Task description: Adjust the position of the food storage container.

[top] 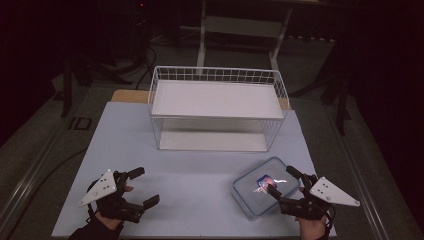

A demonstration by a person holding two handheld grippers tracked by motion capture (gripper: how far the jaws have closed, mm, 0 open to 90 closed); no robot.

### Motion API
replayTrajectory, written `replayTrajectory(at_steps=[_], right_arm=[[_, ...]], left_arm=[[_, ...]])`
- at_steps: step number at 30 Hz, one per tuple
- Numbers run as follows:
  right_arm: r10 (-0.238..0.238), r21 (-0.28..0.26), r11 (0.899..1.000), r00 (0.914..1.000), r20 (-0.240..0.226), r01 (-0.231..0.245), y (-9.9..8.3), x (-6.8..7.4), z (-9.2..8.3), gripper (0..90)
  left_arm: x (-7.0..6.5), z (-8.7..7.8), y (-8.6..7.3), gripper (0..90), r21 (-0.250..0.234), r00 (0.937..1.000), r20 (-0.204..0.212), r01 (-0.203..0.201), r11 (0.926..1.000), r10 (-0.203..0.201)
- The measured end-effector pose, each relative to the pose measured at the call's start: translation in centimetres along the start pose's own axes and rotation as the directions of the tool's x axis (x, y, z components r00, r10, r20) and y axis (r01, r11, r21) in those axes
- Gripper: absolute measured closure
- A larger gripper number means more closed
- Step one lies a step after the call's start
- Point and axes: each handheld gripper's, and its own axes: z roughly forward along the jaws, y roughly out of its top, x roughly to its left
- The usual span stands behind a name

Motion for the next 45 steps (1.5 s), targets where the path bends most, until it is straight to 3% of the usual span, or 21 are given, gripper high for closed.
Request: replayTrajectory(at_steps=[8, 9, 11, 16, 17, 19, 23, 24, 25, 26, 27, 28, 30, 33, 34, 35, 36, 37, 41, 45], right_arm=[[0.005, 0.052, 0.999, 0.9999, 0.013, -0.006, 0.9, 0.2, -0.1, 12.4], [0.042, 0.083, 0.996, 0.9988, -0.026, -0.040, 1.0, 0.0, -0.1, 13.2], [0.055, 0.083, 0.995, 0.9980, -0.031, -0.052, 0.9, -0.1, -0.1, 13.9], [0.072, 0.145, 0.987, 0.9966, -0.042, -0.065, 0.4, -0.3, -0.9, 24.4], [0.060, 0.185, 0.982, 0.9967, -0.055, -0.049, 0.0, -0.4, -1.2, 34.9], [0.052, 0.221, 0.975, 0.9971, -0.056, -0.038, -0.4, -0.3, -1.5, 44.8], [0.084, 0.264, 0.962, 0.9938, -0.073, -0.062, -0.9, -0.1, -1.9, 54.6], [0.078, 0.297, 0.954, 0.9935, -0.083, -0.050, -1.3, 0.2, -2.0, 60.9], [0.078, 0.297, 0.954, 0.9935, -0.083, -0.050, -1.3, 0.2, -2.0, 60.9], [0.076, 0.329, 0.944, 0.9914, -0.107, -0.037, -1.8, 0.3, -1.9, 67.6], [0.076, 0.329, 0.944, 0.9914, -0.107, -0.037, -1.8, 0.3, -1.9, 67.6], [0.068, 0.357, 0.934, 0.9903, -0.121, -0.021, -2.3, 0.5, -1.9, 73.9], [0.070, 0.370, 0.929, 0.9896, -0.126, -0.018, -2.6, 0.5, -2.0, 77.8], [0.099, 0.404, 0.914, 0.9831, -0.154, -0.029, -3.2, 0.5, -2.3, 89.6], [0.078, 0.431, 0.902, 0.9844, -0.158, -0.003, -3.6, 0.7, -2.4, 89.8], [0.078, 0.431, 0.902, 0.9844, -0.158, -0.003, -3.6, 0.7, -2.4, 89.8], [0.076, 0.450, 0.893, 0.9829, -0.168, 0.008, -4.0, 0.7, -2.5, 89.9], [0.076, 0.450, 0.893, 0.9829, -0.168, 0.008, -4.0, 0.7, -2.5, 89.9], [0.073, 0.488, 0.872, 0.9800, -0.185, 0.028, -4.9, 0.7, -2.0, 90.0], [0.079, 0.498, 0.867, 0.9760, -0.203, 0.034, -5.3, 0.6, -1.4, 90.0]], left_arm=[[-0.1, 0.0, 0.0, 0.0, -0.002, 1.0000, 0.004, -0.007, 1.0000, 0.007], [-0.1, 0.1, 0.1, 0.0, -0.002, 0.9999, 0.003, -0.012, 0.9999, 0.012], [-0.1, 0.1, 0.1, 0.0, -0.001, 0.9999, 0.006, -0.010, 0.9999, 0.010], [-0.1, 0.2, 0.1, 0.0, -0.002, 0.9999, 0.010, -0.013, 0.9999, 0.013], [-0.1, 0.2, 0.1, 0.0, -0.001, 0.9998, 0.012, -0.013, 0.9999, 0.013], [-0.1, 0.3, 0.1, 0.0, 0.000, 0.9998, 0.014, -0.014, 0.9999, 0.014], [-0.1, 0.4, 0.0, 0.0, 0.000, 0.9997, 0.018, -0.016, 0.9999, 0.016], [0.0, 0.4, 0.0, 0.0, 0.003, 0.9997, 0.017, -0.016, 0.9999, 0.016], [0.0, 0.4, 0.0, 0.0, 0.004, 0.9997, 0.018, -0.015, 0.9999, 0.014], [0.0, 0.5, 0.0, 0.0, 0.005, 0.9997, 0.019, -0.014, 0.9999, 0.014], [0.0, 0.5, 0.0, 0.0, 0.004, 0.9997, 0.019, -0.014, 0.9999, 0.014], [0.0, 0.5, 0.0, 0.0, 0.005, 0.9997, 0.019, -0.014, 0.9999, 0.014], [-0.1, 0.5, 0.0, 0.0, 0.006, 0.9996, 0.018, -0.020, 0.9998, 0.019], [-0.1, 0.5, 0.0, 0.0, 0.009, 0.9995, 0.018, -0.025, 0.9996, 0.025], [-0.1, 0.6, 0.0, 0.0, 0.009, 0.9995, 0.019, -0.025, 0.9996, 0.025], [-0.1, 0.6, 0.0, 0.0, 0.009, 0.9995, 0.019, -0.025, 0.9996, 0.025], [-0.1, 0.6, 0.0, 0.0, 0.008, 0.9995, 0.019, -0.026, 0.9996, 0.026], [-0.1, 0.6, 0.0, 0.0, 0.008, 0.9995, 0.020, -0.025, 0.9996, 0.025], [-0.1, 0.6, 0.0, 0.0, 0.010, 0.9995, 0.020, -0.026, 0.9996, 0.025], [-0.1, 0.6, 0.0, 0.0, 0.010, 0.9995, 0.021, -0.026, 0.9996, 0.025]])
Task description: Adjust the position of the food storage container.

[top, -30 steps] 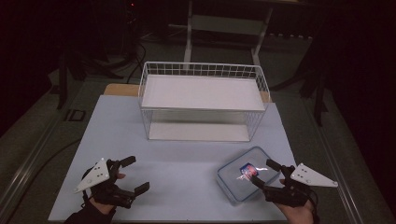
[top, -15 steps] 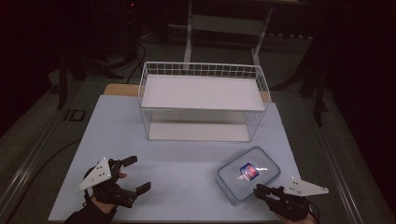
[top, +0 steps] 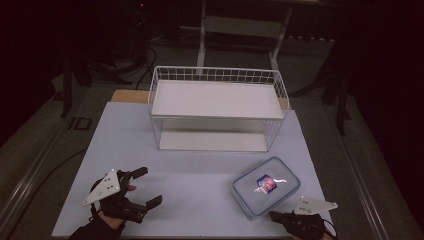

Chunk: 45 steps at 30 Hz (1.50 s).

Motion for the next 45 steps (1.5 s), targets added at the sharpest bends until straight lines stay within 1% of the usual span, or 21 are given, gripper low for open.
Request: replayTrajectory(at_steps=[2, 11, 19, 21, 22, 23, 24, 25, 27, 29, 31, 32, 33, 34, 35, 36, 37, 38, 39, 40, 45], right_arm=[[-0.007, -0.003, 1.000, 0.9999, 0.013, 0.007, 0.2, -0.1, 0.1, 90.0], [-0.043, 0.006, 0.999, 0.9988, 0.022, 0.043, 1.6, -0.2, 1.6, 90.0], [-0.062, 0.010, 0.998, 0.9979, 0.018, 0.062, 3.4, -0.7, 3.5, 90.0], [-0.069, 0.020, 0.997, 0.9976, 0.009, 0.068, 3.6, -0.7, 3.5, 90.0], [-0.082, 0.017, 0.996, 0.9964, 0.020, 0.082, 3.7, -0.8, 3.4, 90.0], [-0.060, -0.030, 0.998, 0.9981, 0.012, 0.060, 4.0, -1.2, 2.5, 90.0], [-0.060, -0.030, 0.998, 0.9981, 0.012, 0.060, 4.0, -1.2, 2.5, 90.0], [-0.058, -0.050, 0.997, 0.9979, 0.029, 0.059, 4.0, -1.6, 1.9, 90.0], [-0.027, -0.075, 0.997, 0.9959, 0.087, 0.033, 4.1, -2.7, 0.8, 90.0], [0.004, -0.096, 0.995, 0.9881, 0.154, 0.011, 4.0, -4.1, -0.3, 90.0], [0.032, -0.116, 0.993, 0.9726, 0.230, -0.005, 3.9, -5.6, -1.2, 90.0], [0.032, -0.116, 0.993, 0.9726, 0.230, -0.005, 3.9, -5.6, -1.2, 90.0], [0.045, -0.118, 0.993, 0.9575, 0.285, -0.012, 3.6, -6.8, -1.7, 90.0], [0.078, -0.119, 0.992, 0.9334, 0.350, -0.038, 3.2, -8.7, -2.0, 90.0], [0.078, -0.119, 0.992, 0.9334, 0.350, -0.038, 3.2, -8.7, -2.0, 90.0], [0.086, -0.119, 0.992, 0.9245, 0.371, -0.044, 3.0, -9.2, -2.0, 90.0], [0.086, -0.119, 0.992, 0.9245, 0.371, -0.044, 3.0, -9.2, -2.0, 90.0], [0.095, -0.118, 0.992, 0.9157, 0.390, -0.053, 2.8, -10.0, -1.9, 90.0], [0.122, -0.120, 0.989, 0.9123, 0.391, -0.081, 2.6, -11.1, -1.6, 90.0], [0.123, -0.112, 0.990, 0.9137, 0.387, -0.085, 2.6, -11.4, -1.3, 90.0], [0.120, -0.078, 0.992, 0.9278, 0.353, -0.099, 2.7, -12.0, 0.3, 90.0]], left_arm=[[0.0, 0.0, 0.0, 0.0, 0.000, 1.0000, 0.003, 0.000, 1.0000, 0.000], [0.0, 0.1, 0.0, 0.0, 0.002, 1.0000, 0.006, -0.002, 1.0000, 0.002], [-0.1, 0.2, 0.0, 0.0, 0.004, 1.0000, 0.007, -0.001, 1.0000, 0.001], [-0.1, 0.2, 0.0, 0.0, 0.003, 1.0000, 0.008, -0.001, 1.0000, 0.001], [-0.1, 0.2, 0.0, 0.0, 0.004, 1.0000, 0.008, -0.001, 1.0000, 0.001], [-0.1, 0.2, 0.0, 0.0, 0.005, 1.0000, 0.007, -0.003, 1.0000, 0.002], [-0.1, 0.2, 0.0, 0.0, 0.005, 1.0000, 0.008, -0.005, 1.0000, 0.005], [-0.1, 0.2, 0.0, 0.0, 0.004, 0.9999, 0.009, -0.006, 1.0000, 0.006], [-0.1, 0.2, 0.0, 0.0, 0.004, 1.0000, 0.009, -0.003, 1.0000, 0.003], [-0.1, 0.2, 0.0, 0.0, 0.004, 0.9999, 0.010, -0.003, 1.0000, 0.003], [-0.1, 0.2, 0.0, 0.0, 0.004, 0.9999, 0.010, -0.006, 1.0000, 0.006], [-0.1, 0.2, 0.0, 0.0, 0.004, 0.9999, 0.010, -0.006, 1.0000, 0.006], [-0.1, 0.2, 0.0, 0.0, 0.004, 0.9999, 0.010, -0.005, 1.0000, 0.005], [-0.1, 0.3, 0.0, 0.0, 0.007, 0.9999, 0.010, -0.007, 0.9999, 0.007], [-0.1, 0.3, 0.0, 0.0, 0.007, 0.9999, 0.010, -0.007, 0.9999, 0.007], [0.0, 0.3, -0.1, 0.0, 0.010, 0.9999, 0.009, -0.008, 0.9999, 0.008], [0.0, 0.3, -0.1, 0.0, 0.010, 0.9999, 0.009, -0.008, 0.9999, 0.008], [0.0, 0.3, -0.1, 0.0, 0.009, 1.0000, 0.008, -0.001, 1.0000, 0.001], [0.0, 0.3, -0.1, 0.0, 0.007, 1.0000, 0.006, -0.001, 1.0000, 0.001], [0.0, 0.3, -0.1, 0.0, 0.005, 1.0000, 0.008, -0.001, 1.0000, 0.001], [0.0, 0.3, -0.1, 0.0, 0.011, 1.0000, 0.010, -0.001, 0.9999, 0.001]])
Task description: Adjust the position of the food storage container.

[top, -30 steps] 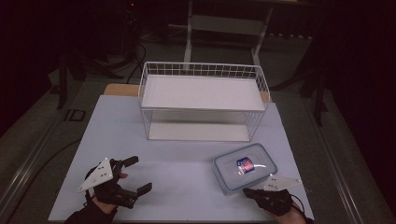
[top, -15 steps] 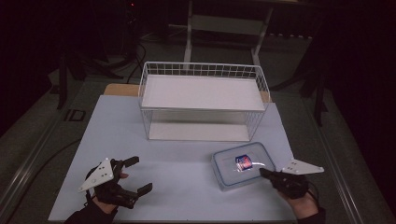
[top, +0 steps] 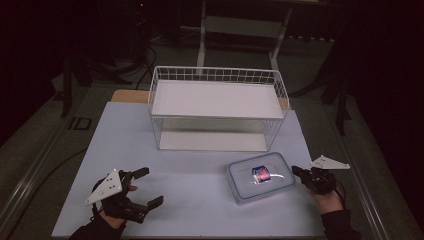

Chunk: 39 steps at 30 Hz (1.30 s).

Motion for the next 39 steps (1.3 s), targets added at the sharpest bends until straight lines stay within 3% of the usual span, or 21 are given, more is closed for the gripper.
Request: replayTrajectory(at_steps=[6, 12, 15, 23, 24, 31, 34, 39], right_arm=[[-0.004, -0.007, 1.000, 1.0000, 0.003, 0.004, 0.2, 0.5, 0.1, 90.0], [-0.030, 0.000, 1.000, 0.9975, -0.064, 0.030, 0.6, 2.5, 0.7, 90.0], [-0.021, 0.002, 1.000, 0.9936, -0.111, 0.022, 0.7, 3.5, 1.0, 90.0], [-0.070, 0.008, 0.997, 0.9786, -0.194, 0.073, 1.1, 6.0, 1.1, 90.0], [-0.085, 0.008, 0.996, 0.9722, -0.218, 0.089, 1.2, 6.8, 1.1, 90.0], [-0.117, -0.001, 0.993, 0.9557, -0.270, 0.121, 1.4, 8.5, 0.8, 90.0], [-0.121, -0.003, 0.992, 0.9535, -0.276, 0.125, 1.4, 8.7, 0.8, 90.0], [-0.155, -0.008, 0.987, 0.9428, -0.295, 0.160, 1.6, 9.7, 1.0, 90.0]], left_arm=[[0.0, 0.1, 0.0, 0.0, 0.002, 0.9999, 0.015, 0.002, 1.0000, -0.002], [-0.2, 0.1, 0.0, 0.0, 0.003, 0.9999, 0.012, -0.007, 1.0000, 0.007], [-0.1, 0.1, 0.0, 0.0, 0.005, 0.9999, 0.014, -0.006, 1.0000, 0.006], [-0.1, 0.1, 0.0, 0.0, 0.007, 0.9999, 0.014, -0.006, 1.0000, 0.006], [-0.1, 0.2, 0.0, 0.0, 0.007, 0.9999, 0.015, -0.006, 1.0000, 0.006], [-0.1, 0.2, 0.0, 0.0, 0.006, 0.9996, 0.028, 0.000, 1.0000, 0.000], [-0.1, 0.2, 0.0, 0.0, 0.008, 0.9996, 0.029, -0.003, 1.0000, 0.003], [-0.1, 0.3, 0.0, 0.0, 0.011, 0.9995, 0.031, -0.007, 0.9999, 0.007]])
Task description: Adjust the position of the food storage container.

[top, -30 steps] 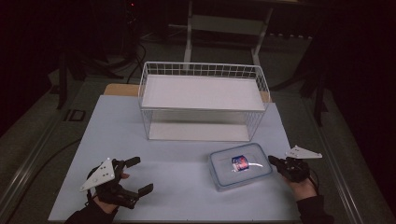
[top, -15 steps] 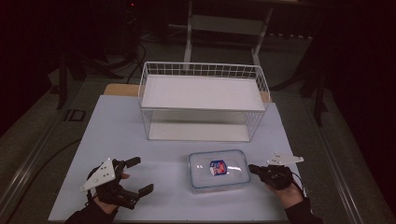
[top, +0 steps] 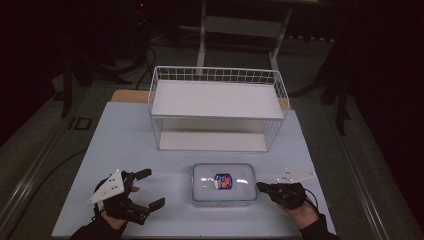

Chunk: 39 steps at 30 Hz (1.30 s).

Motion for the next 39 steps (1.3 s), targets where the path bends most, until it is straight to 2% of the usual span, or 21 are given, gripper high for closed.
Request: replayTrajectory(at_steps=[4, 15, 25, 30, 34, 36, 37, 38, 39], right_arm=[[-0.006, -0.002, 1.000, 1.0000, 0.001, 0.006, 0.2, 0.1, 0.3, 90.0], [-0.013, -0.001, 1.000, 0.9994, -0.032, 0.013, 1.1, 0.4, 1.5, 90.0], [-0.024, -0.004, 1.000, 0.9996, -0.013, 0.024, 1.2, 0.6, 1.5, 90.0], [-0.009, -0.023, 1.000, 0.9998, 0.019, 0.010, 1.5, 0.8, 0.5, 88.8], [-0.003, -0.064, 0.998, 0.9998, 0.017, 0.004, 2.0, 1.2, -0.3, 82.4], [-0.001, -0.089, 0.996, 1.0000, 0.008, 0.002, 2.2, 1.5, -0.6, 74.1], [-0.001, -0.089, 0.996, 1.0000, 0.008, 0.002, 2.2, 1.5, -0.6, 74.1], [-0.001, -0.101, 0.995, 1.0000, 0.003, 0.002, 2.4, 1.7, -0.7, 70.3], [0.009, -0.136, 0.991, 0.9999, -0.013, -0.011, 2.6, 2.1, -0.8, 55.3]], left_arm=[[-0.1, 0.1, 0.0, 0.0, 0.002, 1.0000, 0.005, 0.003, 1.0000, -0.003], [-0.1, 0.1, 0.0, 0.0, 0.005, 0.9998, 0.020, -0.001, 1.0000, 0.001], [-0.2, 0.1, 0.0, 0.0, 0.007, 1.0000, 0.008, -0.003, 1.0000, 0.003], [-0.1, 0.4, -0.1, 0.0, 0.020, 1.0000, 0.005, 0.002, 0.9998, -0.002], [-0.4, 0.8, 0.0, 0.0, 0.040, 0.9996, 0.026, -0.005, 0.9992, 0.004], [-0.6, 1.0, 0.3, 0.0, 0.036, 0.9991, 0.042, 0.007, 0.9993, -0.009], [-0.6, 1.0, 0.3, 0.0, 0.036, 0.9991, 0.042, 0.007, 0.9993, -0.009], [-0.7, 1.1, 0.7, 0.0, 0.035, 0.9982, 0.058, 0.010, 0.9993, -0.012], [-0.8, 1.2, 0.9, 0.0, 0.037, 0.9980, 0.062, 0.014, 0.9992, -0.016]])
